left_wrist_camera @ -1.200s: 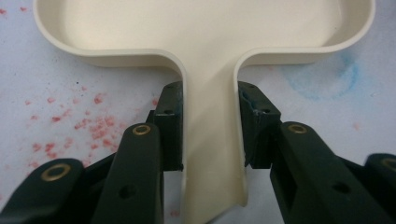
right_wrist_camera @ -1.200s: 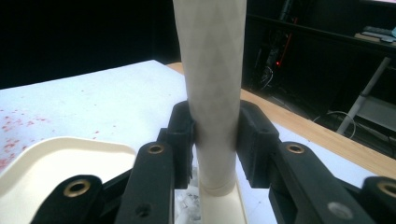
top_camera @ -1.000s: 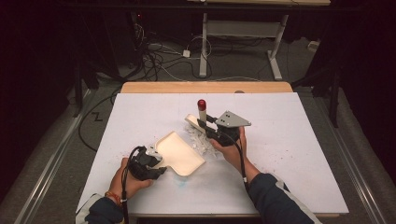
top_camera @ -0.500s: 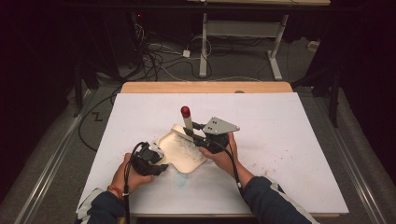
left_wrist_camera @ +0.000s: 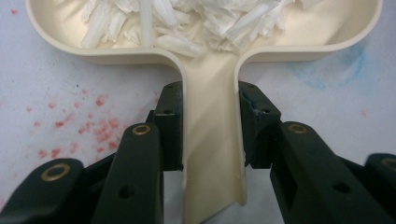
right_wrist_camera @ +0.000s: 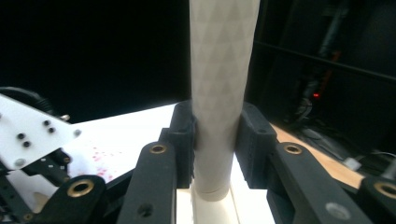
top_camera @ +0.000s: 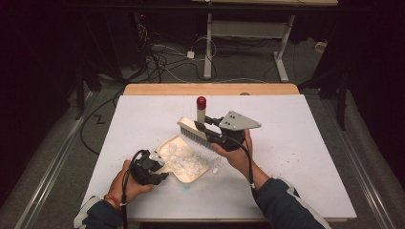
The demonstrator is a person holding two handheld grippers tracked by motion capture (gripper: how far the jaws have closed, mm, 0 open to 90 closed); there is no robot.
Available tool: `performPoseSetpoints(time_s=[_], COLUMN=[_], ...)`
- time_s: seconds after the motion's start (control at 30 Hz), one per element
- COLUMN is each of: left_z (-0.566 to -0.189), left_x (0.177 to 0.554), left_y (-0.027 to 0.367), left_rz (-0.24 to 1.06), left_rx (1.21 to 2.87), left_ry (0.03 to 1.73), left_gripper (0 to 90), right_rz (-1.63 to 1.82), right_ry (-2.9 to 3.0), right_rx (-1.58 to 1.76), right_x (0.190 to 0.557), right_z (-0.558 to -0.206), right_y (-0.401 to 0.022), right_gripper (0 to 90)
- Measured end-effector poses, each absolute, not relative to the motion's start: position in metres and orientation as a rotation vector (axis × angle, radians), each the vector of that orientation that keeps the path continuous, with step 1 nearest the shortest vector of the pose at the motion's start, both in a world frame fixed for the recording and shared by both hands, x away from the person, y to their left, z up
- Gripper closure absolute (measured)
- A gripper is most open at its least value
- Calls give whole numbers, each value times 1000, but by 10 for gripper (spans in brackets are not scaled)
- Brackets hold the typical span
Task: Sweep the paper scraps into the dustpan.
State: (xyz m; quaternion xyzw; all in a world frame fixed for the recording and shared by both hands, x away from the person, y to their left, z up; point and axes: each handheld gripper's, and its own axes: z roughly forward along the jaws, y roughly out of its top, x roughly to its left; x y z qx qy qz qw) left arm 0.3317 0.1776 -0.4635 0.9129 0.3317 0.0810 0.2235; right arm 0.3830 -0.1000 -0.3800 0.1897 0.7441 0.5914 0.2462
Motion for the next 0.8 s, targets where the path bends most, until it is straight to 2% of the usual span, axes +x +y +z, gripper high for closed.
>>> performPoseSetpoints(time_s=[0.2,0.5,0.8], left_z=[-463,-463,-463], left_x=[322,308,301], left_y=[177,174,160], left_rz=[237,239,239], left_rx=[2539,2562,2561], left_ry=[910,895,880], left_gripper=[632,632,631], right_rz=[1537,1345,1385], right_ry=[2006,2054,2101], right_rx=[595,723,714], right_x=[371,347,329], right_z=[-369,-398,-411], right_y=[-132,-170,-148], right_gripper=[709,709,707])
